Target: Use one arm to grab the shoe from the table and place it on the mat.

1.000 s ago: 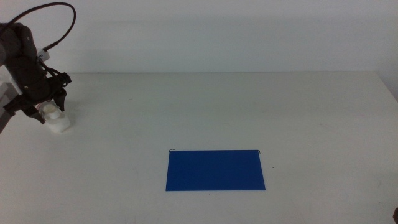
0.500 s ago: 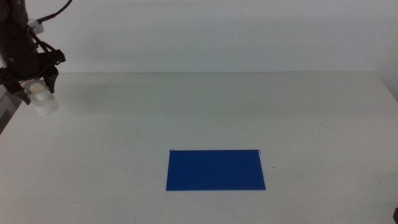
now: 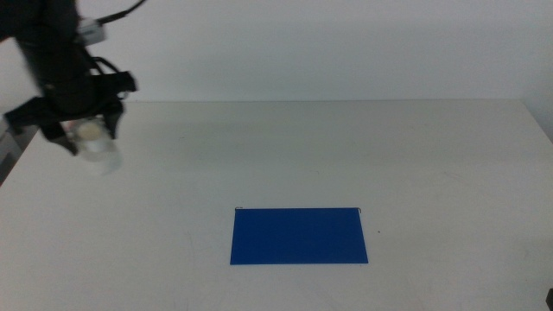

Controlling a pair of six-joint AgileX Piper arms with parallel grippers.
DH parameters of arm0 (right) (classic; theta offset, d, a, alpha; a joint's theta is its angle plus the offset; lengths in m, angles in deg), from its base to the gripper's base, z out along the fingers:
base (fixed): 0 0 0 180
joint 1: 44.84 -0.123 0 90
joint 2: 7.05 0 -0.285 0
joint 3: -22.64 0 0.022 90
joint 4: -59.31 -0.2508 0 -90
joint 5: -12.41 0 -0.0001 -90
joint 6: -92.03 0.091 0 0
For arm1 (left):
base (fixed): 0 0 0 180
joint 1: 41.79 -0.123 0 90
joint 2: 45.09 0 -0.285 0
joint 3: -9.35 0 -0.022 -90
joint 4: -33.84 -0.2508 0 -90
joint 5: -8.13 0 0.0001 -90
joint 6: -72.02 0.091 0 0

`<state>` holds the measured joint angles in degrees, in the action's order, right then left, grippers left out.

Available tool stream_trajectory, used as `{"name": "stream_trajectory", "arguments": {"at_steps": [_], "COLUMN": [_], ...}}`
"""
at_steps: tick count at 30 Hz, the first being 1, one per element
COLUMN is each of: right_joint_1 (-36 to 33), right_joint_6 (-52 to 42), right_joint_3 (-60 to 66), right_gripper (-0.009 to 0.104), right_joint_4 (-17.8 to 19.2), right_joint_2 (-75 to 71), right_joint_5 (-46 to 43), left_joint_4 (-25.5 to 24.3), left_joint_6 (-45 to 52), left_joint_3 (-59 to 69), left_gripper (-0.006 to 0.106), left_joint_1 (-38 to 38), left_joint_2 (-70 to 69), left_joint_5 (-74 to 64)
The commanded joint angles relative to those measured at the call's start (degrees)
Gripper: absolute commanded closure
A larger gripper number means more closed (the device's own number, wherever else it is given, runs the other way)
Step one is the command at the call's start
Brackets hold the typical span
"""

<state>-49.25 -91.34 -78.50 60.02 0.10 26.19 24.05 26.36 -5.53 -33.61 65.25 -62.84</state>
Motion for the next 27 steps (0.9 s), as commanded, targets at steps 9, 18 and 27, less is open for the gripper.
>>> {"name": "stream_trajectory", "arguments": {"at_steps": [9,18,27], "right_joint_1": [-0.2,-0.2,-0.2], "right_joint_6": [-0.6,-0.6,-0.6], "right_joint_3": [0.3,0.3,0.3], "right_gripper": [0.017,0.017,0.017], "right_joint_4": [0.6,0.6,0.6], "right_joint_2": [0.2,0.2,0.2], "right_joint_5": [-4.2,-4.2,-4.2], "left_joint_4": [-0.1,-0.1,-3.6], "left_joint_6": [-8.1,-12.7,-15.4], "left_joint_3": [-5.7,-14.6,-15.8], "left_gripper": [0.098,0.098,0.098], "left_joint_1": [16.8,28.9,36.5], "left_joint_2": [1.3,9.6,13.6], "left_joint_5": [-4.0,-4.0,-2.5]}}
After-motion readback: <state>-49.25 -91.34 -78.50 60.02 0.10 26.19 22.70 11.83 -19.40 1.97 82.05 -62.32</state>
